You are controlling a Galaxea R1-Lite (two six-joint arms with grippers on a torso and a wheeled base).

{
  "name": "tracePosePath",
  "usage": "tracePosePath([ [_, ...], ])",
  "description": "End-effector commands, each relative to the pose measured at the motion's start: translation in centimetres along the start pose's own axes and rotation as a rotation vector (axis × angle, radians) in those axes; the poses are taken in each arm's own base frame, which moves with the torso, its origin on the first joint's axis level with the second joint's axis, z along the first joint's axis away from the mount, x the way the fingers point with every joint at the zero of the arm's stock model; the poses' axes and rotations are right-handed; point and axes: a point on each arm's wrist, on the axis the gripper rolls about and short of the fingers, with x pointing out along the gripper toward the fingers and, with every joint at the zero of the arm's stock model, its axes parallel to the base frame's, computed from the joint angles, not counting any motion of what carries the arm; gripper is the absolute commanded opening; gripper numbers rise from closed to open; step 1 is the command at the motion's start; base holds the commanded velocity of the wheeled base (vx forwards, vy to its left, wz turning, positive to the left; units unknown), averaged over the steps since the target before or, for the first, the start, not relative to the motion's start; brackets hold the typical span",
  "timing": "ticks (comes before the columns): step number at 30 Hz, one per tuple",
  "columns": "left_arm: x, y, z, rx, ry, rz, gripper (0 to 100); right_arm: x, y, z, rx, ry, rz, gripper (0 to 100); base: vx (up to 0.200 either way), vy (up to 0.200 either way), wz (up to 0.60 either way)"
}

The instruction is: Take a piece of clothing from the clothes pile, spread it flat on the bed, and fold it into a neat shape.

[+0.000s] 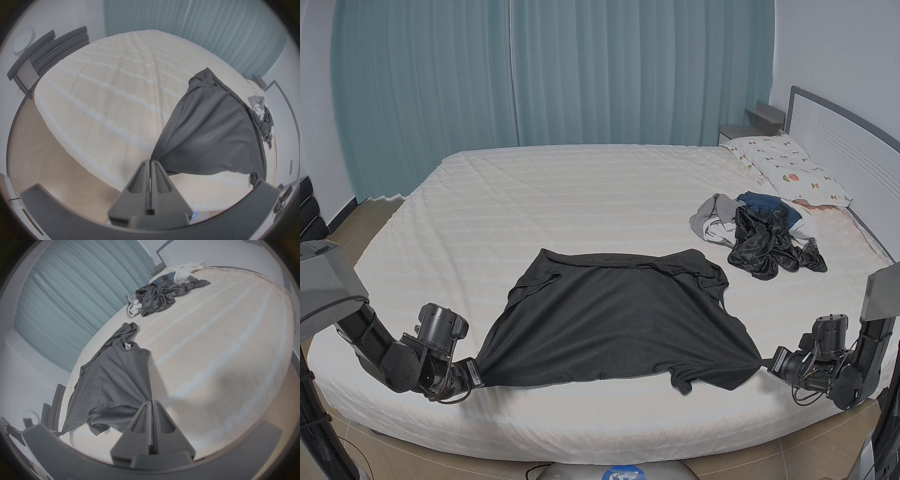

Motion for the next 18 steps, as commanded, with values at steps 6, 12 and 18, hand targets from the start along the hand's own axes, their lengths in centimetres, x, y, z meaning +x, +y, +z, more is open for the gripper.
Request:
tracePosePath([
  [6, -3.6, 1.0, -1.0, 0.086, 0.054, 0.026, 0, -5.1, 0.4, 0.5, -0.059, -0.037, 0.043, 0, 0.000, 0.000, 0.00],
  [12, -4.6, 1.0, -1.7, 0.119, 0.091, 0.040, 0, -6.8, 0.3, 0.4, -0.096, -0.056, 0.060, 0, 0.000, 0.000, 0.00],
  [18, -5.2, 1.0, -2.3, 0.149, 0.124, 0.054, 0, -8.4, 0.1, 0.5, -0.119, -0.092, 0.054, 0, 0.000, 0.000, 0.00],
])
